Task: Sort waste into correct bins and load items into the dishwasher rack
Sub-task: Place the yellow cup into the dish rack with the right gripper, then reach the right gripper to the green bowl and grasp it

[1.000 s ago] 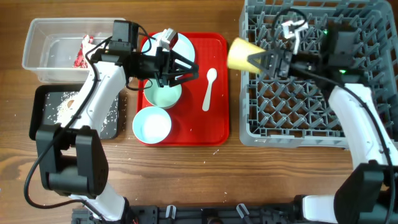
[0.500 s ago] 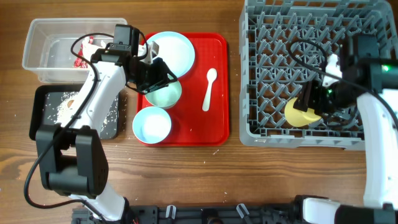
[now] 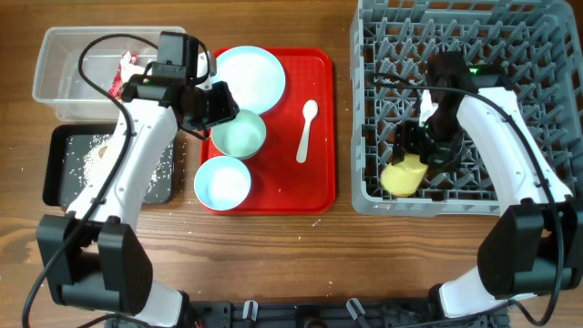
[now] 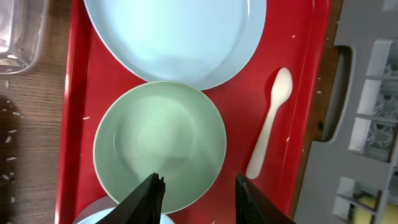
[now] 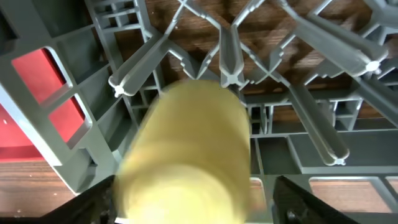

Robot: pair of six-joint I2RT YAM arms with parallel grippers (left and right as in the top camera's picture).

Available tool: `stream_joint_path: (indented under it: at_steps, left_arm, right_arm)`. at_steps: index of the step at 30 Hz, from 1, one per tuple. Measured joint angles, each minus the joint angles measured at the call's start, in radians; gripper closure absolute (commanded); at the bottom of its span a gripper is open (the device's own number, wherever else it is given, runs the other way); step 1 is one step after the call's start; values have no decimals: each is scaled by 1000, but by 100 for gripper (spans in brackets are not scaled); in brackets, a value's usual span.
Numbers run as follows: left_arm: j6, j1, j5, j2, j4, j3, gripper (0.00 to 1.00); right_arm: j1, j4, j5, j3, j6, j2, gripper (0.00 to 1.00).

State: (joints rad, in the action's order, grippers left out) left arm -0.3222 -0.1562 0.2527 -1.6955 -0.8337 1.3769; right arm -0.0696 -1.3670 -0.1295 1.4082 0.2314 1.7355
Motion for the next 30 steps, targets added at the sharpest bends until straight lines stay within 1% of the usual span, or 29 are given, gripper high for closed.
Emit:
stream_joint_path:
  at_steps: [2,6,7,9,11,12,14,15,16,17,18,20,22,24,25,28,30]
  left_arm:
    - [6,-18,-28,0,0,0,61]
    - [10,-32,-60,0,-1,0,59]
    - [10,-32,-64,0,-1,0,56]
    - [11,-32,-73,0,0,0,56]
    - [11,-32,-73,0,1,0,56]
    - [11,-32,-73,0,0,0,55]
    - [9,-31,-78,1,-2,0,52]
    - [-2,-29,-97,2,-20,3,51]
    - [-7,-22,-109,5,-35,5,46]
    - [-14,-6,-122,14,-55,14,24]
    - [-19,8,-134,24,-64,22,9]
    - [-21,76,-153,92,-93,51,0]
    - [-25,149,-171,162,-106,60,0]
    - [-24,238,-233,229,-118,71,0]
    - [-24,266,-254,235,-118,72,0]
    - [-24,320,-285,233,-121,72,0]
    - [-24,325,-290,233,-121,72,0]
  right_arm:
    - [0,0,0,0,3,0,11]
    - [0,-5,0,6,3,0,11]
    - [0,-16,-1,28,3,0,12]
    - [0,6,-50,145,-16,0,16]
    - [-14,93,-154,261,-40,-5,18]
    - [-48,176,-211,292,-41,-15,19]
    - [-111,284,-238,293,-18,-21,24]
    - [-170,368,-238,294,15,-16,28]
    - [-226,420,-233,294,53,-6,31]
    - [-297,492,-229,294,101,18,33]
    - [-360,543,-217,294,147,59,35]
    - [-433,612,-176,294,224,149,36]
    - [-477,656,-150,294,282,253,39]
    - [-505,694,-134,294,322,365,45]
    - [-513,711,-129,294,330,397,50]
    - [-532,722,-123,294,357,456,60]
    - [-544,720,-123,294,366,496,71]
